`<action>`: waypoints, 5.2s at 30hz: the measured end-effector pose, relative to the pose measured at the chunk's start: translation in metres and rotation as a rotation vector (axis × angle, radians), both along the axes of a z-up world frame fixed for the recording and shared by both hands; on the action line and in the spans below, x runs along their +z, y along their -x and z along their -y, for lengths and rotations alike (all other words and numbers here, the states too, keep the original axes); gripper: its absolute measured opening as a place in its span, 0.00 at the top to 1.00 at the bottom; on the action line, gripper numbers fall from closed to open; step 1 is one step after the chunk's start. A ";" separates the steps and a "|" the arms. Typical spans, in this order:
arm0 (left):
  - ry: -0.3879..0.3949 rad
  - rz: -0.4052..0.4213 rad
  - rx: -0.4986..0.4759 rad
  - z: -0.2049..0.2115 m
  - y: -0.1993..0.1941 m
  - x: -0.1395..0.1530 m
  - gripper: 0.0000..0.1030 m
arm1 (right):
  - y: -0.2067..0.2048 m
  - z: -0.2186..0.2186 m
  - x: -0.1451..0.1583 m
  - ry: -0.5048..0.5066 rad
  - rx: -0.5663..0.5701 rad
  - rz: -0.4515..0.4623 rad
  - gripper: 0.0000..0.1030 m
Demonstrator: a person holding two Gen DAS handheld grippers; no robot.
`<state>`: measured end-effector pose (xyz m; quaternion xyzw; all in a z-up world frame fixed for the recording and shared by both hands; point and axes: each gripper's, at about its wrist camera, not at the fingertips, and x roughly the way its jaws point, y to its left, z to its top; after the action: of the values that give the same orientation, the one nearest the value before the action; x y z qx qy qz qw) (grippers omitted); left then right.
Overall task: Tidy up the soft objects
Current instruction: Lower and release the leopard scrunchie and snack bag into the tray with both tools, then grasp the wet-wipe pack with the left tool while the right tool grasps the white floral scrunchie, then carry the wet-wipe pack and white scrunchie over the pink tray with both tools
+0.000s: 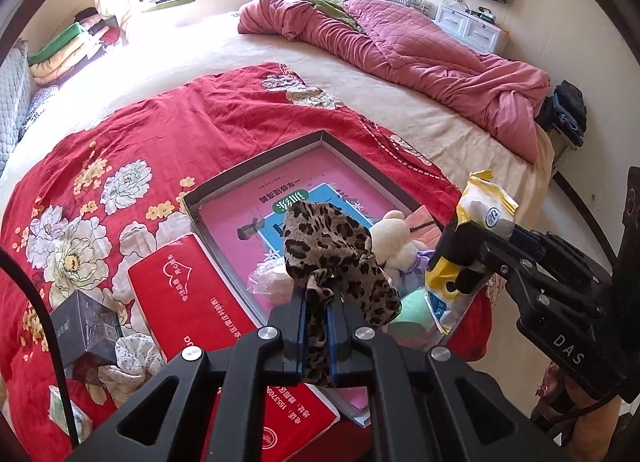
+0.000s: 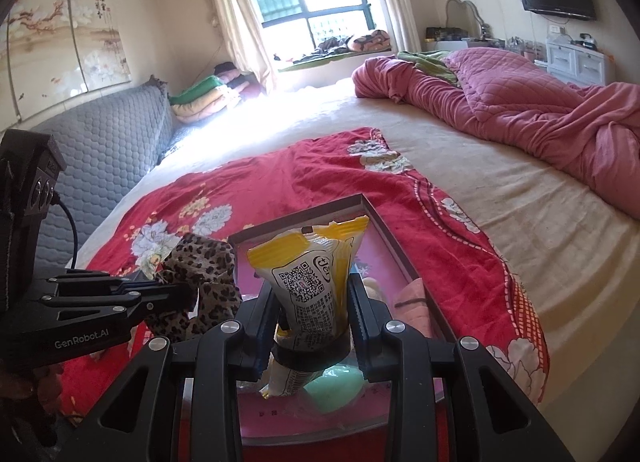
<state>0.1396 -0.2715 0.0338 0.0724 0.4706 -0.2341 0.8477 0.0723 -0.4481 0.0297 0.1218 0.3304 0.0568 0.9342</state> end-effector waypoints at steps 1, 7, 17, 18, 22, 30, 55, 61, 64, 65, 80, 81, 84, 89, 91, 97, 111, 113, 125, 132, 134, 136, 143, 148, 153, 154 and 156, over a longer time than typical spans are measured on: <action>-0.002 -0.003 -0.003 0.001 0.000 -0.001 0.92 | -0.001 0.000 -0.002 0.005 -0.001 -0.005 0.67; -0.015 -0.011 -0.009 0.005 -0.004 -0.009 0.92 | -0.008 0.004 -0.014 0.013 -0.018 -0.043 0.67; -0.019 -0.041 -0.003 0.005 -0.012 -0.022 0.92 | -0.029 -0.002 -0.034 0.036 -0.013 -0.073 0.66; -0.019 -0.041 -0.002 0.005 -0.013 -0.023 0.92 | -0.031 -0.003 -0.035 0.039 -0.014 -0.070 0.66; -0.022 -0.046 0.001 0.005 -0.016 -0.026 0.92 | -0.044 -0.004 -0.044 0.027 -0.011 -0.085 0.64; -0.033 -0.059 0.001 0.007 -0.019 -0.031 0.92 | -0.058 -0.009 -0.063 0.012 0.020 -0.124 0.56; 0.052 -0.013 0.007 -0.009 -0.009 -0.005 0.42 | -0.006 0.056 -0.016 -0.563 -0.079 0.254 0.23; 0.165 0.060 0.121 -0.075 0.003 0.032 0.30 | 0.005 0.009 0.040 -0.353 0.061 0.332 0.22; 0.158 0.095 0.208 -0.125 0.011 0.043 0.28 | 0.001 -0.044 0.061 -0.232 0.206 0.313 0.22; 0.143 0.104 0.240 -0.144 0.014 0.044 0.27 | -0.001 -0.064 0.064 -0.202 0.254 0.294 0.22; 0.075 -0.005 0.557 -0.326 0.052 -0.032 0.27 | -0.020 -0.304 -0.016 0.380 0.640 -0.012 0.22; 0.085 -0.013 0.560 -0.331 0.051 -0.037 0.27 | -0.022 -0.311 -0.023 0.397 0.645 -0.026 0.22; 0.112 -0.045 0.571 -0.339 0.050 -0.052 0.27 | -0.028 -0.329 -0.042 0.461 0.635 -0.064 0.22; 0.148 -0.094 0.603 -0.350 0.045 -0.071 0.27 | -0.049 -0.342 -0.074 0.532 0.551 -0.141 0.22; 0.169 -0.113 0.615 -0.353 0.041 -0.079 0.27 | -0.057 -0.343 -0.086 0.534 0.529 -0.176 0.22; 0.191 -0.160 0.626 -0.353 0.027 -0.098 0.27 | -0.071 -0.359 -0.120 0.649 0.496 -0.204 0.22; 0.108 -0.131 0.601 -0.331 0.013 -0.122 0.32 | -0.078 -0.327 -0.104 0.355 0.512 -0.161 0.81; 0.110 -0.112 0.583 -0.331 0.014 -0.119 0.58 | -0.075 -0.319 -0.097 0.298 0.511 -0.156 0.82; 0.145 0.064 0.460 -0.294 0.053 -0.041 0.77 | -0.036 -0.277 -0.007 0.137 0.482 0.043 0.82; 0.134 0.116 0.344 -0.237 0.062 0.001 0.77 | -0.020 -0.226 0.031 0.051 0.399 0.116 0.82; 0.126 0.130 0.296 -0.213 0.061 0.012 0.77 | -0.015 -0.207 0.040 0.037 0.368 0.134 0.82; 0.130 0.141 0.238 -0.186 0.060 0.023 0.77 | -0.009 -0.189 0.050 0.057 0.331 0.159 0.82; 0.133 0.155 0.056 -0.094 0.049 0.045 0.77 | 0.010 -0.108 0.075 0.072 0.150 0.222 0.82; 0.104 0.153 -0.028 -0.047 0.039 0.046 0.77 | 0.020 -0.055 0.069 0.053 0.044 0.210 0.82; 0.094 0.112 -0.073 -0.016 0.026 0.036 0.77 | 0.023 -0.019 0.053 0.046 -0.022 0.174 0.82; 0.087 0.109 -0.077 -0.010 0.023 0.034 0.77 | 0.023 -0.014 0.049 0.039 -0.029 0.166 0.82; 0.082 0.097 -0.085 -0.002 0.019 0.029 0.77 | 0.022 -0.008 0.041 0.025 -0.037 0.151 0.82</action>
<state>0.1209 -0.2696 0.0631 0.0685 0.4156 -0.2852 0.8609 0.0499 -0.4403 0.0706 0.1115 0.2576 0.0443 0.9588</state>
